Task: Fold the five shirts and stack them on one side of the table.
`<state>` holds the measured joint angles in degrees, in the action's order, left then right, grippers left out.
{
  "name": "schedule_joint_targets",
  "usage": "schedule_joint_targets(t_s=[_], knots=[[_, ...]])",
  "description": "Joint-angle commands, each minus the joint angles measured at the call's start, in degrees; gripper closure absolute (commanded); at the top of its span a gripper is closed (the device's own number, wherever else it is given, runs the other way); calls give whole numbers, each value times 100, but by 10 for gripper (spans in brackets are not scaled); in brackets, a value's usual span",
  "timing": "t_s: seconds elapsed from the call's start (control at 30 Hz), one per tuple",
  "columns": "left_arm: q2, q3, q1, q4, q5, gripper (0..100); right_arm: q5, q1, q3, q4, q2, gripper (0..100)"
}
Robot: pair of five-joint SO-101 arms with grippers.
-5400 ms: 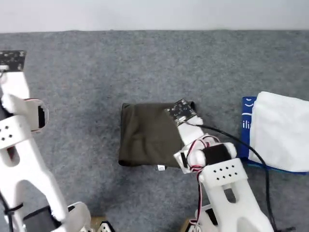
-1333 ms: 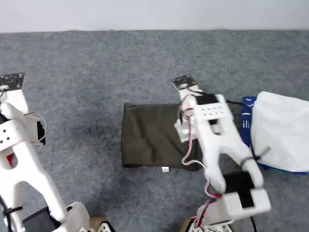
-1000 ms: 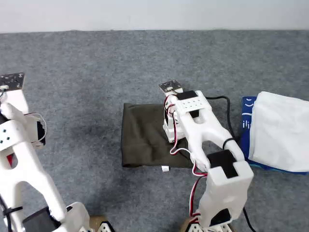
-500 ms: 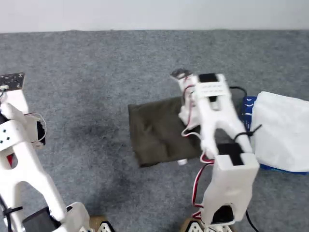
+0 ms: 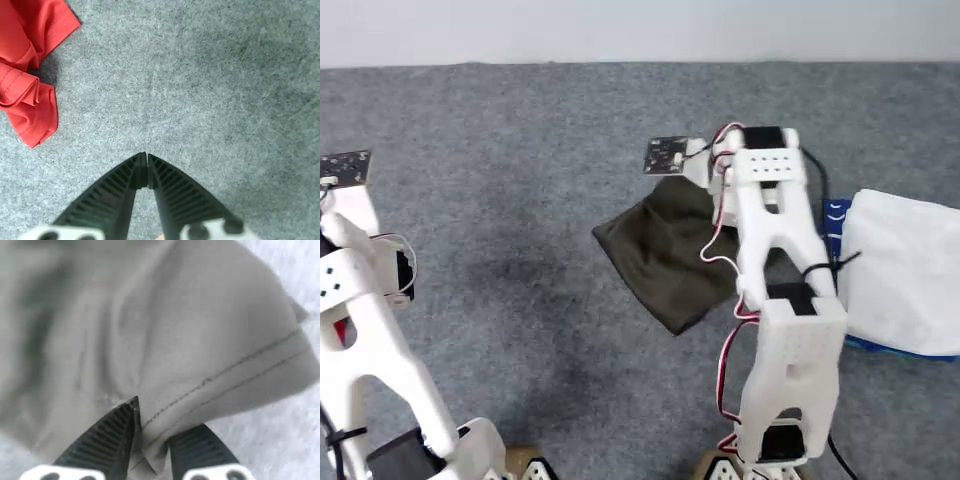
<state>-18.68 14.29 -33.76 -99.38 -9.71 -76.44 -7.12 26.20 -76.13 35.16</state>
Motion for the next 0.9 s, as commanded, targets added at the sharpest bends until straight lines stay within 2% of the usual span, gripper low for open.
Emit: schedule_joint_targets(t_s=[0.0,0.07,0.13,0.27,0.37,0.53,0.67,0.8,0.87], knots=[[-220,-40,-18,-18,-62,987,325,-84,448,637,4,983],[-220,-40,-18,-18,-62,987,941,-75,686,699,13,971],[-220,-40,-18,-18,-70,987,1793,-57,932,646,4,918],[-220,-40,-18,-9,-369,987,4229,-40,1301,549,-4,790],[-220,-40,-18,-9,-501,987,5538,-101,1618,92,-4,738],[-220,-40,-18,9,-501,987,6831,-268,1960,-813,-4,733],[-220,-40,-18,9,-501,987,8229,-365,1969,-1604,-4,732],[-211,-40,-18,18,-501,987,9407,-708,1969,-2527,4,731],[-193,-40,-18,18,-501,987,9864,-884,1943,-2659,48,728]])
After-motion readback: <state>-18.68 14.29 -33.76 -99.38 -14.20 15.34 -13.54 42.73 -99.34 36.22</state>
